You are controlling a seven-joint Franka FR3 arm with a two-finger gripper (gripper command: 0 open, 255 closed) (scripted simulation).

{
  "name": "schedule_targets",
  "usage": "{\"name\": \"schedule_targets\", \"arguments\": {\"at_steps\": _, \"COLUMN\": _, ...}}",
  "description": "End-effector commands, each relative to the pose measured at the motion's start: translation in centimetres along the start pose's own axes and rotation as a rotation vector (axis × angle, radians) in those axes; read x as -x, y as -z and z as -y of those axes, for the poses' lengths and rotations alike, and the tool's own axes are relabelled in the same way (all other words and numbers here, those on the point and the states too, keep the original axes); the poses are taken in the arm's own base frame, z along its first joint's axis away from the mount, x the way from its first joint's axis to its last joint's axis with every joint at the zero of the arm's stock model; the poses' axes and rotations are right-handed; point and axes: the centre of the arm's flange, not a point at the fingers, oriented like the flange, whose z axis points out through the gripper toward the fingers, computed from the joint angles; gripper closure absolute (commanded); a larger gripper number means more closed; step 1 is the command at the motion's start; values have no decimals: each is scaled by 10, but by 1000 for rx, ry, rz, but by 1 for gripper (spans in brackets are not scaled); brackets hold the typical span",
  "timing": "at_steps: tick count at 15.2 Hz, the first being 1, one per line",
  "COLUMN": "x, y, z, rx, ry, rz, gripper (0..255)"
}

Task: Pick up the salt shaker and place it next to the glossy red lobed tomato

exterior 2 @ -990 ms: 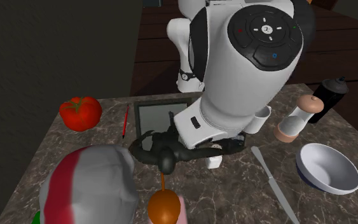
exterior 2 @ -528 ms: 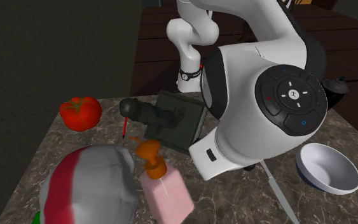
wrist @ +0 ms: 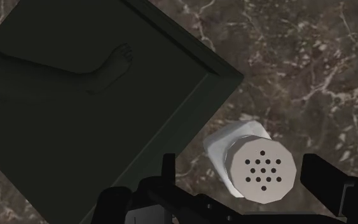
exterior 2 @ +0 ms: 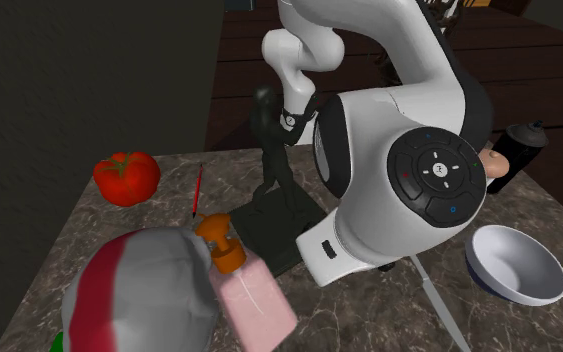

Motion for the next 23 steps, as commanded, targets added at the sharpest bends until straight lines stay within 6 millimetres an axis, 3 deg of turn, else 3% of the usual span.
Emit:
{"name": "schedule_targets", "arguments": {"at_steps": 1, "x": 0, "y": -1, "z": -1, "rx": 0, "ry": -2, "rz": 1, "gripper": 0}}
{"name": "schedule_targets", "arguments": {"at_steps": 4, "x": 0, "y": -1, "z": -1, "rx": 0, "ry": -2, "rz": 1, "gripper": 0}}
{"name": "schedule_targets", "arguments": {"at_steps": 5, "x": 0, "y": -1, "z": -1, "rx": 0, "ry": -2, "rz": 1, "gripper": 255}}
{"name": "schedule_targets", "arguments": {"at_steps": 14, "x": 0, "y": -1, "z": -1, "rx": 0, "ry": -2, "rz": 1, "gripper": 255}}
{"name": "schedule_targets", "arguments": {"at_steps": 23, "x": 12, "y": 45, "z": -5, "rx": 0, "ry": -2, "rz": 1, "gripper": 255}}
